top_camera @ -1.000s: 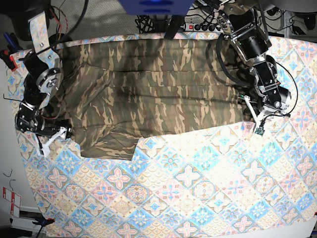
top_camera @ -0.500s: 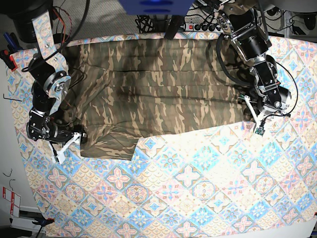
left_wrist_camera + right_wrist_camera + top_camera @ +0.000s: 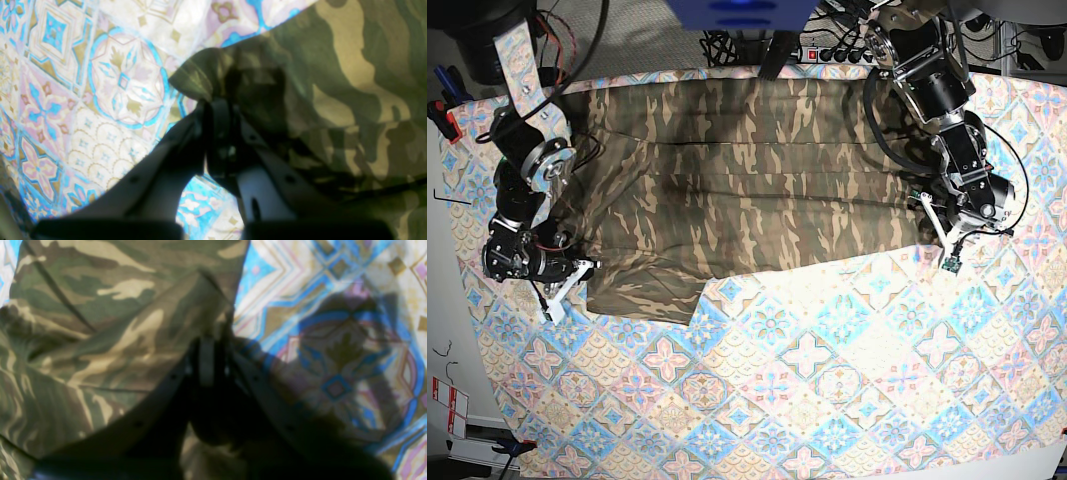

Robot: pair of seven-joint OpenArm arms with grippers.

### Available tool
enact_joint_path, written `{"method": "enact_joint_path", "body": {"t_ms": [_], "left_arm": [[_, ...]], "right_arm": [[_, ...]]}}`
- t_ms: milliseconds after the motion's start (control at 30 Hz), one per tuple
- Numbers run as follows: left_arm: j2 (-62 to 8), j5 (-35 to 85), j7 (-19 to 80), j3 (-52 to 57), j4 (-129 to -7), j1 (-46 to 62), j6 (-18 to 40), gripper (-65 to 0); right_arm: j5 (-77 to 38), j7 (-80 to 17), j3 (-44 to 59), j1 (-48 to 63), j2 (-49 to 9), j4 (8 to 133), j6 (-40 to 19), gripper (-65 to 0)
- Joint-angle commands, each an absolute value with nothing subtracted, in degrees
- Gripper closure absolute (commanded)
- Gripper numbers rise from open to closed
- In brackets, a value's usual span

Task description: Fold the T-shirt properly

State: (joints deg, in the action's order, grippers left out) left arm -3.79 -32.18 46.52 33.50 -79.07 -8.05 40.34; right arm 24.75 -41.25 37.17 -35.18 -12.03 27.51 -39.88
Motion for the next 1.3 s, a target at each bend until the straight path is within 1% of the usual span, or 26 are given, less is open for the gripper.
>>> {"method": "enact_joint_path", "body": {"t_ms": [0, 100, 267, 500, 667, 800, 933, 1133, 1267], "left_arm": [[-4.4, -32.0, 46.0, 33.5, -81.6, -9.1, 40.0, 0.0], [-4.4, -32.0, 46.2, 33.5, -84.6, -9.1, 40.0, 0.0], [-4.4, -31.5, 50.2, 33.1, -89.1, -9.3, 40.0, 0.0], [-4.4, -31.5, 50.3, 33.1, -89.4, -8.2, 40.0, 0.0], [-4.4, -31.5, 50.1, 33.1, -89.4, -7.3, 40.0, 0.0], [-4.4, -31.5, 50.0, 33.1, -89.5, -6.1, 40.0, 0.0], [-4.4, -31.5, 49.9, 33.1, -89.5, -4.8, 40.0, 0.0], [-4.4, -31.5, 49.9, 33.1, -89.5, -3.1, 40.0, 0.0], [-4.4, -31.5, 50.1, 33.1, -89.5, -3.4, 40.0, 0.0]], "right_arm": [[26.2, -44.2, 37.1, -36.0, -12.7, 29.9, -40.0, -0.9], [26.2, -47.6, 36.9, -36.0, -12.7, 35.5, -40.0, -0.9], [26.1, -52.4, 36.9, -34.5, -12.7, 44.3, -40.0, -0.9], [26.1, -57.6, 36.8, -31.2, -11.4, 54.4, -40.0, -0.9], [26.0, -62.4, 37.1, -27.0, -11.3, 64.7, -40.0, -0.9], [26.0, -64.0, 37.0, -24.3, -9.8, 72.2, -40.0, -0.9], [25.9, -65.8, 36.8, -20.9, -9.6, 76.4, -40.0, -0.9], [25.9, -66.2, 37.0, -16.8, -6.9, 83.1, -40.0, -0.9], [25.9, -66.0, 36.8, -16.0, -6.4, 82.9, -40.0, -0.8]]}}
